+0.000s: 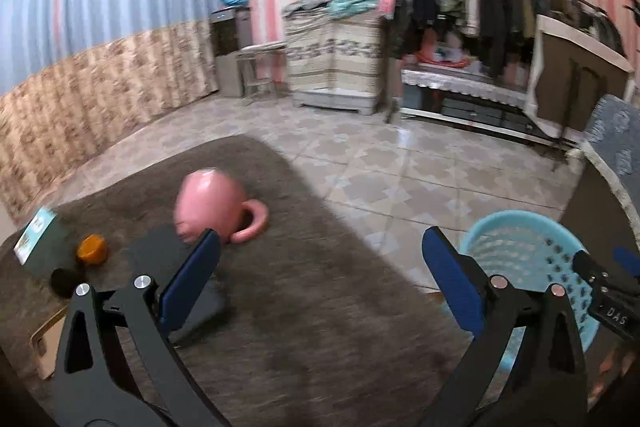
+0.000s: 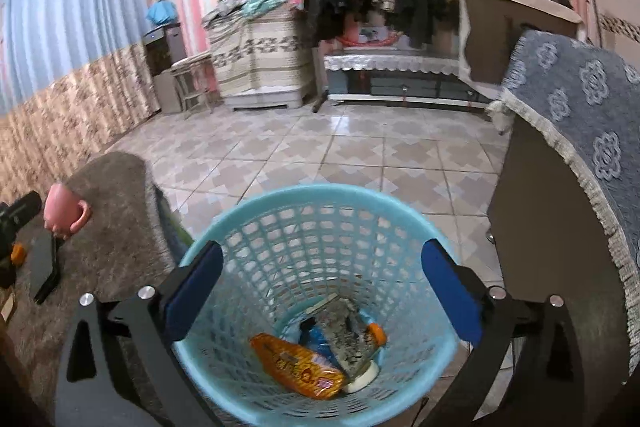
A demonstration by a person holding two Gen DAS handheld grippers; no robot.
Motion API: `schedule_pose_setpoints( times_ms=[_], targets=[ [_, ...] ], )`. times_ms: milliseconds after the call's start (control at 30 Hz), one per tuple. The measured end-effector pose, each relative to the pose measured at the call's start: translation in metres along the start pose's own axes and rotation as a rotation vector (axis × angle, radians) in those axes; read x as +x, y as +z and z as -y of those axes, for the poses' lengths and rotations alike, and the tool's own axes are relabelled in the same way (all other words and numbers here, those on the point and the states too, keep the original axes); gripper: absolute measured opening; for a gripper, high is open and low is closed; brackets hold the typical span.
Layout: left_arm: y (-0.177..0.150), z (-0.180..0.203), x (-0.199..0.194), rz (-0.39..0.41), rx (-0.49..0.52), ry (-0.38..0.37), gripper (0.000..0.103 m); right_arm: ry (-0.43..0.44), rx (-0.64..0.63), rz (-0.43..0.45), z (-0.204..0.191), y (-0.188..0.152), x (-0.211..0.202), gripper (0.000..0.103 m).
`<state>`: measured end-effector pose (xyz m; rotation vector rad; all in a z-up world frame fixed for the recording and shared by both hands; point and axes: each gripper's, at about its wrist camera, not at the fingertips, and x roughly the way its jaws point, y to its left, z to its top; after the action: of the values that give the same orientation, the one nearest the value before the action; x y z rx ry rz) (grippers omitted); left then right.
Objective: Collect trash
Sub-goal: 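Withdraw both open tools from the basket toward the rug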
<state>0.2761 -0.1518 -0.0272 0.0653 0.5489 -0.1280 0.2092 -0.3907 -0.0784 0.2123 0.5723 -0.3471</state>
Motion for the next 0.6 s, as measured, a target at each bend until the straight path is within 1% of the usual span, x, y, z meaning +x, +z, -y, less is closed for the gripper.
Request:
schedule_pose_setpoints(
  times_ms=[67,133,233,333,367,433,467,533,567,600],
  targets=[
    [-0.007,-0.028,0.001,-0.026,-0.034,0.023,0.097,0.017,-0.032,-0.003,-0.015,-0.001,0.000,0.097],
    [-0.015,-0.052,0.001,-0.041,-0.042,0.064,0.097,0.036,-0.052,-0.009,-0.026,-0.003,0.000,0.097],
    [-0.028,-0.104,0.001,-0.061,-0.060,0.176,0.097,0.063,-0.090,-0.022,-0.044,-0.006,0.000,0.097],
    [-0.033,-0.152,-0.001,-0.065,-0.102,0.239,0.097,0.067,-0.128,-0.035,-0.058,-0.010,0.001,0.097],
    [-0.035,-0.174,-0.001,-0.066,-0.118,0.279,0.097,0.066,-0.142,-0.040,-0.063,-0.011,0.002,0.097],
    [-0.037,-0.198,0.000,-0.071,-0.138,0.329,0.097,0.062,-0.160,-0.050,-0.068,-0.012,0.003,0.097],
    [-0.038,-0.218,0.003,-0.076,-0.161,0.364,0.097,0.062,-0.165,-0.054,-0.071,-0.014,0.004,0.097],
    [-0.039,-0.243,0.008,-0.080,-0.197,0.399,0.097,0.066,-0.166,-0.065,-0.073,-0.015,0.006,0.097],
    [-0.040,-0.260,0.013,-0.090,-0.230,0.417,0.097,0.066,-0.167,-0.068,-0.074,-0.015,0.006,0.097],
    [-0.042,-0.270,0.016,-0.100,-0.247,0.420,0.097,0.064,-0.171,-0.075,-0.076,-0.017,0.007,0.097]
  ],
)
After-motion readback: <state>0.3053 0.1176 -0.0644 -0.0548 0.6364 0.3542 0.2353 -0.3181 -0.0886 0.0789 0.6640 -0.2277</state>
